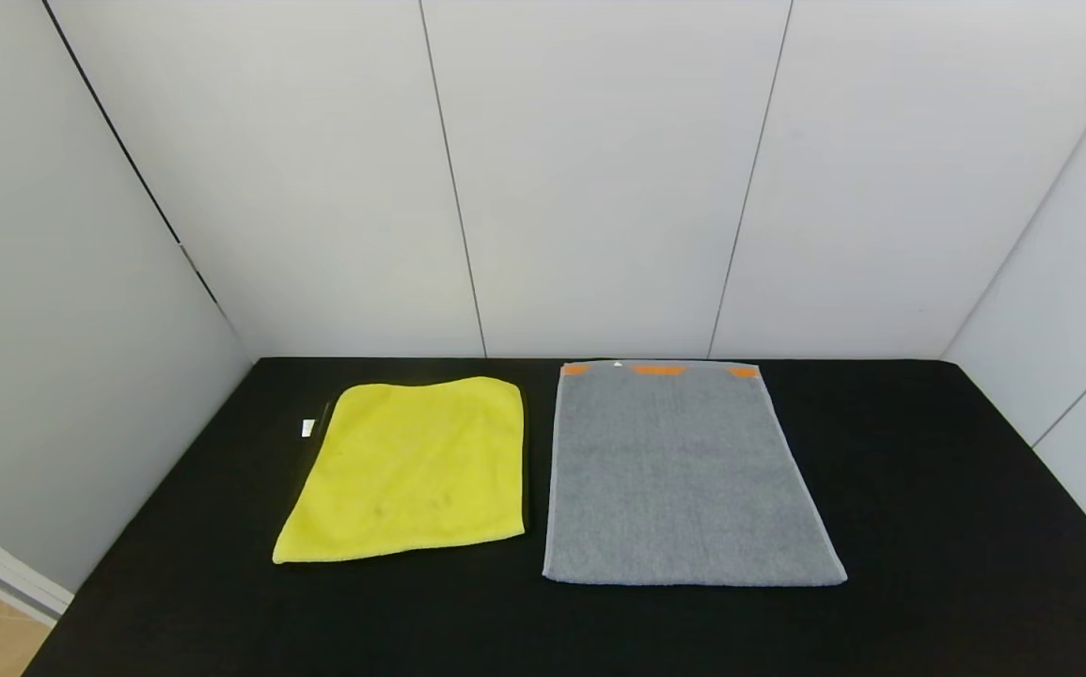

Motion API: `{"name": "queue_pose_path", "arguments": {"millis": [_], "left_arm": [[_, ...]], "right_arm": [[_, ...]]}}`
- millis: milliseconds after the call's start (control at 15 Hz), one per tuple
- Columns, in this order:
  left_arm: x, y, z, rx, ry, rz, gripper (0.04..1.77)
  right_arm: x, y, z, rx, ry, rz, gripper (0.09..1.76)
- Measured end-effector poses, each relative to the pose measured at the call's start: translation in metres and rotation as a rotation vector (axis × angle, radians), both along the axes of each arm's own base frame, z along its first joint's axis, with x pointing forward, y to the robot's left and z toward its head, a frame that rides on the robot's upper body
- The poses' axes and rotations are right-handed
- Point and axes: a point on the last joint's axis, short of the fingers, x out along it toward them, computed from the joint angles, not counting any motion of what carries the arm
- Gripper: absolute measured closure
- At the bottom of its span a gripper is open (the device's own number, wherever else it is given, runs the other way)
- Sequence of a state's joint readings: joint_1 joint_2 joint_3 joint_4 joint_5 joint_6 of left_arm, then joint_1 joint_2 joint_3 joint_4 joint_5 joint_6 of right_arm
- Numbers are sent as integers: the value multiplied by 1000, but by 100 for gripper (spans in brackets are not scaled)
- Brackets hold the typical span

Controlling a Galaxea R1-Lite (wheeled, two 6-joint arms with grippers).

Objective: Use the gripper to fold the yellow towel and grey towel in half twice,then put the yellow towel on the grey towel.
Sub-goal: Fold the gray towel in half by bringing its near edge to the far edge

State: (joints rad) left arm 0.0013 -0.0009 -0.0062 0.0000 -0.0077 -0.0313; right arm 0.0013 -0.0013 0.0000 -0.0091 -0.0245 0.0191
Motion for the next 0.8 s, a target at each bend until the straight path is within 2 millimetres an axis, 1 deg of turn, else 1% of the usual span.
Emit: {"name": "queue_pose_path", "arguments": {"millis": [200,267,400,600,733,800], "left_arm": [[0,0,-1,8,15,6,9],[-1,0,0,9,12,7,9],[-4,0,12,9,-21,-4,9],[-13,-1,49,25,-41,-31,9],[-9,-1,76,47,-10,-46,9],[-2,-1,89,62,22,-52,9]], "right_arm": [[0,0,3,18,-18,1,14],[-1,0,6,22,-29,8,14],[-6,1,21,27,-55,21,14],[-11,1,53,27,-60,63,14],[-6,2,79,27,-37,85,14],[-1,2,93,28,-18,91,14]]}}
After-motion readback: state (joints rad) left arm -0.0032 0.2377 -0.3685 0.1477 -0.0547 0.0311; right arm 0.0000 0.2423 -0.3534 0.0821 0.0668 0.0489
